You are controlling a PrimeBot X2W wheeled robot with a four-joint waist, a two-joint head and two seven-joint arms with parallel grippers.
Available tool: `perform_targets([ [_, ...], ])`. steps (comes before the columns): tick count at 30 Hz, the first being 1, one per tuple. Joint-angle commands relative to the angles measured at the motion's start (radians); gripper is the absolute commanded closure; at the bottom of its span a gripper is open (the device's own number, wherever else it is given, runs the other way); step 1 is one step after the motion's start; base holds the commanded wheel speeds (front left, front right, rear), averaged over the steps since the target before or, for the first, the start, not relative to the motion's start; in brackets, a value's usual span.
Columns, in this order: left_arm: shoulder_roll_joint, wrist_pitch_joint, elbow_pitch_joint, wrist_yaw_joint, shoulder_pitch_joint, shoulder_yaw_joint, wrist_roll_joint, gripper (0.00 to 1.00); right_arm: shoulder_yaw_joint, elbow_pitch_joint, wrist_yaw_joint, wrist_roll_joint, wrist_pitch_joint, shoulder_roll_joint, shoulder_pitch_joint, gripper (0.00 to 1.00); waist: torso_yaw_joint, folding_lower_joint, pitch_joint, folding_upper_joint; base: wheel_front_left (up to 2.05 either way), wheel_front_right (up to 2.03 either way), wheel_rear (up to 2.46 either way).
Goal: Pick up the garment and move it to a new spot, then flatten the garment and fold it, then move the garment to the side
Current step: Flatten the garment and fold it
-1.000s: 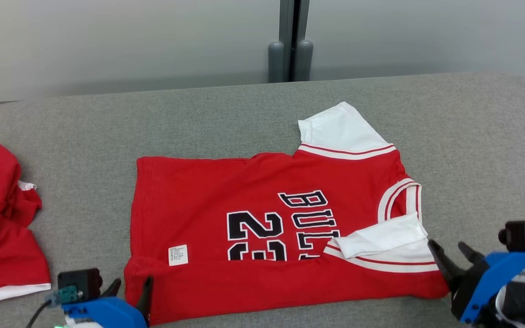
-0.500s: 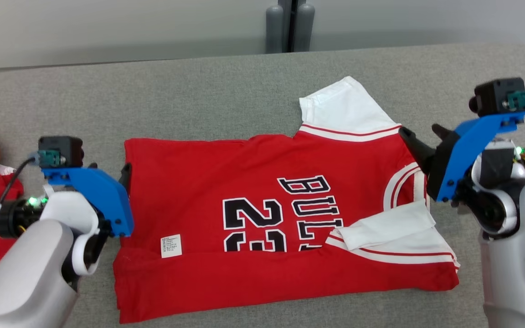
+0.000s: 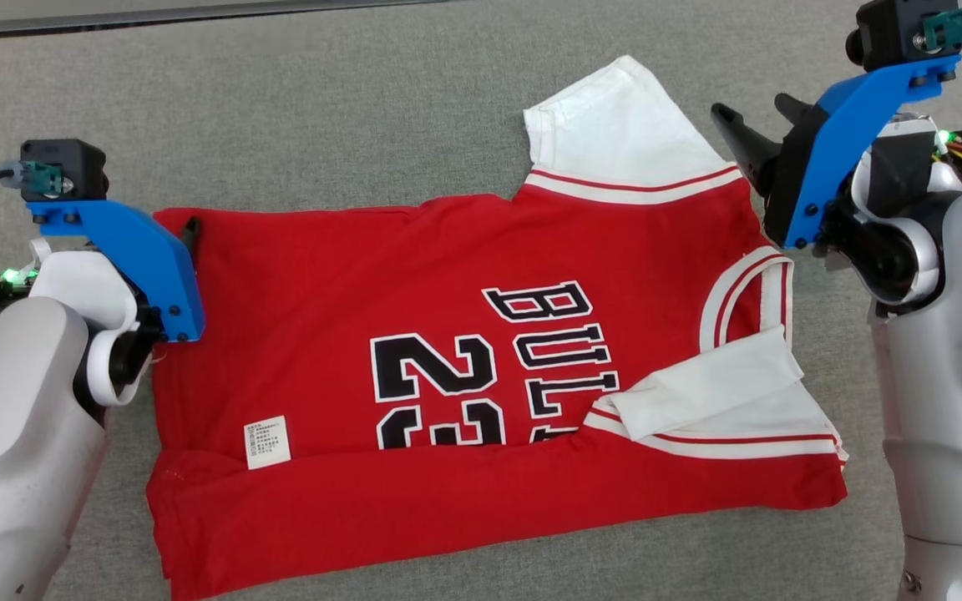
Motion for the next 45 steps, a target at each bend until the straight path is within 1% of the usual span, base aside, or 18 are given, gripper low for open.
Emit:
perform_targets([
  [1, -0.005, -0.004, 0.015, -0.007, -0.016, 0.006, -0.011, 0.0, 0.005, 0.011, 0.001, 0.006, -0.014, -0.001, -0.025, 0.0, -0.001, -0.0002, 0.015, 0.0, 0.0, 0.0, 0.0],
  [7, -0.032, -0.006, 0.073, -0.034, -0.026, -0.002, -0.027, 0.0, 0.004, 0.062, 0.001, 0.019, -0.036, -0.004, -0.047, 0.0, 0.008, -0.0002, 0.037, 0.0, 0.0, 0.0, 0.0],
  [8, -0.038, -0.01, 0.079, -0.036, -0.028, -0.002, -0.026, 0.09, 0.002, 0.07, 0.001, 0.021, -0.037, -0.007, -0.051, 0.0, 0.01, -0.0002, 0.04, 0.0, 0.0, 0.0, 0.0],
  [9, -0.042, -0.014, 0.085, -0.037, -0.03, -0.005, -0.025, 0.25, 0.0, 0.077, 0.001, 0.022, -0.039, -0.011, -0.057, 0.0, 0.012, -0.0002, 0.045, 0.0, 0.0, 0.0, 0.0],
  [10, -0.046, -0.014, 0.092, -0.038, -0.03, -0.008, -0.024, 0.55, -0.005, 0.088, 0.001, 0.021, -0.038, -0.014, -0.062, 0.0, 0.015, -0.0002, 0.048, 0.0, 0.0, 0.0, 0.0],
  [11, -0.054, -0.012, 0.098, -0.037, -0.027, -0.009, -0.03, 0.76, -0.01, 0.1, 0.001, 0.019, -0.033, -0.016, -0.067, 0.0, 0.018, -0.0002, 0.052, 0.0, 0.0, 0.0, 0.0],
  [12, -0.06, -0.012, 0.103, -0.04, -0.025, -0.009, -0.036, 1.0, -0.014, 0.109, 0.001, 0.016, -0.032, -0.017, -0.075, 0.0, 0.022, -0.0002, 0.057, 0.0, 0.0, 0.0, 0.0],
  [14, -0.07, -0.011, 0.109, -0.047, -0.024, -0.013, -0.041, 1.0, -0.025, 0.132, 0.001, 0.004, -0.027, -0.025, -0.096, 0.0, 0.034, -0.0002, 0.069, 0.0, 0.0, 0.0, 0.0],
  [19, -0.103, -0.06, 0.096, -0.061, -0.048, -0.017, -0.035, 1.0, -0.052, 0.205, 0.001, -0.049, -0.035, -0.059, -0.161, 0.0, 0.081, -0.0002, 0.1, 0.0, 0.0, 0.0, 0.0],
  [30, -0.175, -0.169, 0.03, -0.107, -0.071, -0.05, -0.014, 1.0, -0.134, 0.396, 0.001, -0.188, -0.14, -0.095, -0.296, 0.0, 0.211, -0.0002, 0.16, 0.0, 0.0, 0.0, 0.0],
  [34, -0.198, -0.19, 0.005, -0.111, -0.075, -0.06, -0.012, 1.0, -0.155, 0.46, 0.001, -0.22, -0.185, -0.102, -0.313, 0.0, 0.243, -0.0002, 0.172, 0.0, 0.0, 0.0, 0.0],
  [36, -0.206, -0.197, -0.003, -0.113, -0.074, -0.063, -0.012, 1.0, -0.161, 0.496, 0.001, -0.231, -0.191, -0.109, -0.317, 0.0, 0.252, -0.0002, 0.175, 0.0, 0.0, 0.0, 0.0],
  [37, -0.206, -0.201, -0.005, -0.113, -0.071, -0.065, -0.01, 1.0, -0.164, 0.518, 0.001, -0.234, -0.184, -0.111, -0.318, 0.02, 0.254, -0.0002, 0.175, 0.0, 0.0, 0.0, 0.0],
  [38, -0.206, -0.202, -0.007, -0.112, -0.069, -0.067, -0.008, 1.0, -0.161, 0.539, 0.001, -0.241, -0.175, -0.111, -0.315, 0.79, 0.254, -0.0002, 0.175, 0.0, 0.0, 0.0, 0.0],
  [39, -0.207, -0.207, -0.011, -0.113, -0.065, -0.067, -0.011, 1.0, -0.155, 0.554, 0.0, -0.244, -0.175, -0.108, -0.311, 1.0, 0.254, -0.0002, 0.174, 0.0, 0.0, 0.0, 0.0],
  [42, -0.199, -0.226, -0.013, -0.111, -0.061, -0.061, -0.01, 1.0, -0.14, 0.573, 0.0, -0.245, -0.2, -0.107, -0.317, 1.0, 0.245, -0.0002, 0.166, 0.0, 0.0, 0.0, 0.0],
  [45, -0.188, -0.262, -0.01, -0.099, -0.057, -0.045, -0.004, 1.0, -0.123, 0.574, 0.0, -0.227, -0.256, -0.103, -0.328, 1.0, 0.226, -0.0002, 0.151, 0.0, 0.0, 0.0, 0.0],
])
